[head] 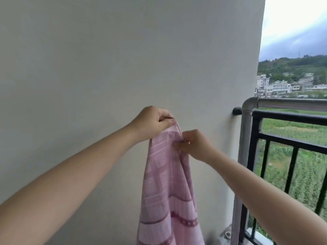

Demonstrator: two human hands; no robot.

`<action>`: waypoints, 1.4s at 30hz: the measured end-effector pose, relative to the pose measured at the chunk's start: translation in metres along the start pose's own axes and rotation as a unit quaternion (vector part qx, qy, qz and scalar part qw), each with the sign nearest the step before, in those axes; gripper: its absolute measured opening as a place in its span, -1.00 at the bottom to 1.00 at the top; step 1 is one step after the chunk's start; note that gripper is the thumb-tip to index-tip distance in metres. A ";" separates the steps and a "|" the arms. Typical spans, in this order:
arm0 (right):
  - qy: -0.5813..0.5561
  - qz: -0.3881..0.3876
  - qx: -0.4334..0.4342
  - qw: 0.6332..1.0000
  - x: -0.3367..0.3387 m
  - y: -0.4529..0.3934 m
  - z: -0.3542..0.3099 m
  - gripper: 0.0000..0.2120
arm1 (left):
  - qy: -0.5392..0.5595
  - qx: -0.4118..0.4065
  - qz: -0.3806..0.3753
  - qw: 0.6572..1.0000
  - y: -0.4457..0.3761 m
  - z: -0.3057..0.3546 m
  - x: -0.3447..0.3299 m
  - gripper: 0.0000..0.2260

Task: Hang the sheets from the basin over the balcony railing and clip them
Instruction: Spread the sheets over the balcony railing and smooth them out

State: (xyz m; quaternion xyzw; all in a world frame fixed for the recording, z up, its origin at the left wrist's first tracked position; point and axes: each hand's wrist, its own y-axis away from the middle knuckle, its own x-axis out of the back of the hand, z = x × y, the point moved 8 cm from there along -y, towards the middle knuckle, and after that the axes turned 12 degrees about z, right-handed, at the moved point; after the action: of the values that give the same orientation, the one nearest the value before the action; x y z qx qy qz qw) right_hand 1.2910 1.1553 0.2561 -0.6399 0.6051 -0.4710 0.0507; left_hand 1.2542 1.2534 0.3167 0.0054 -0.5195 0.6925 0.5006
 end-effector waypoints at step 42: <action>0.079 -0.052 -0.021 0.995 0.048 0.004 0.020 -0.53 | 0.006 -0.047 0.096 0.994 0.016 -0.019 -0.007 -0.95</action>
State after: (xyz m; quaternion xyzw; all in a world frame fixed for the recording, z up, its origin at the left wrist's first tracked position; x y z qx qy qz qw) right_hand 1.2928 1.1051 0.2682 -0.6322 0.5826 -0.5095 -0.0354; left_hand 1.2561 1.2628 0.2932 -0.0719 -0.5468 0.7122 0.4343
